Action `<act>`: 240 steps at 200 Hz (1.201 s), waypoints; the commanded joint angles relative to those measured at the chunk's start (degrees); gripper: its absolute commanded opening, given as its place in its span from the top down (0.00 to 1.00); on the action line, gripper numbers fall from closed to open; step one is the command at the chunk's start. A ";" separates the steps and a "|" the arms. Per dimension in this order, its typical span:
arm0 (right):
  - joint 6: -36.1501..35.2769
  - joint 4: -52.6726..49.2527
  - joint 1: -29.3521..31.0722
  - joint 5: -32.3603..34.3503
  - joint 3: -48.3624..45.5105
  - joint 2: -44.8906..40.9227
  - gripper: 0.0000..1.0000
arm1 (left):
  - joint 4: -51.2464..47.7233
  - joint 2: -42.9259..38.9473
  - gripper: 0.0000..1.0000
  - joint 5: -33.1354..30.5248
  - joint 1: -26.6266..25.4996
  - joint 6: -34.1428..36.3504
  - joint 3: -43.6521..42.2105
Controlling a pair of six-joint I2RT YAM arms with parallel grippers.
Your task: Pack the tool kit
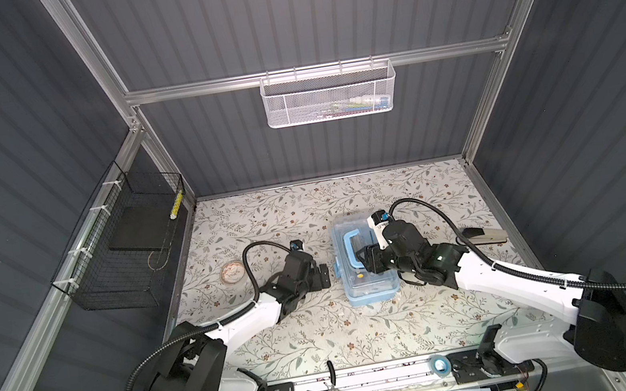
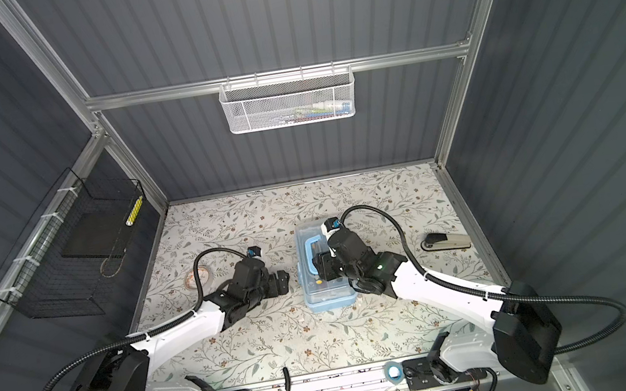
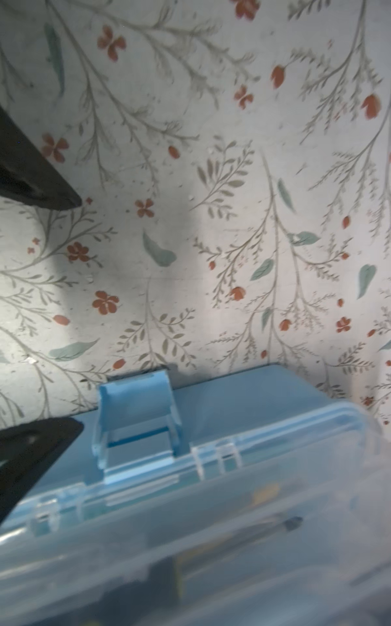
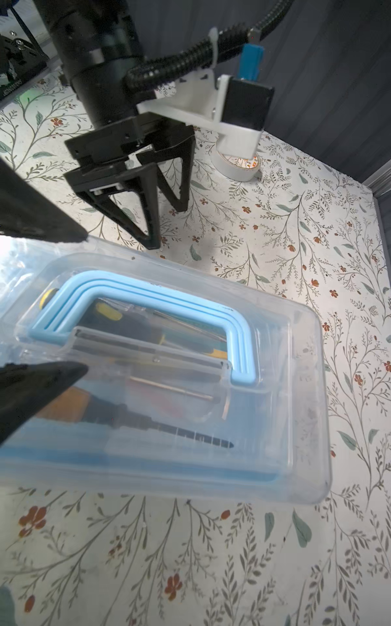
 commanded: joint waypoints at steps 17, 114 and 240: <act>-0.46 1.37 -1.37 -2.22 0.31 -0.10 0.42 | 10.92 2.12 0.04 -3.66 -3.92 0.47 -3.82; -1.18 0.93 -3.88 -3.02 -0.40 -1.01 0.44 | 21.51 11.76 0.05 -7.20 -7.60 -0.18 -6.90; -1.25 1.22 -4.81 -3.87 0.69 1.43 0.45 | 25.40 16.30 0.06 -14.66 -7.62 2.10 -6.08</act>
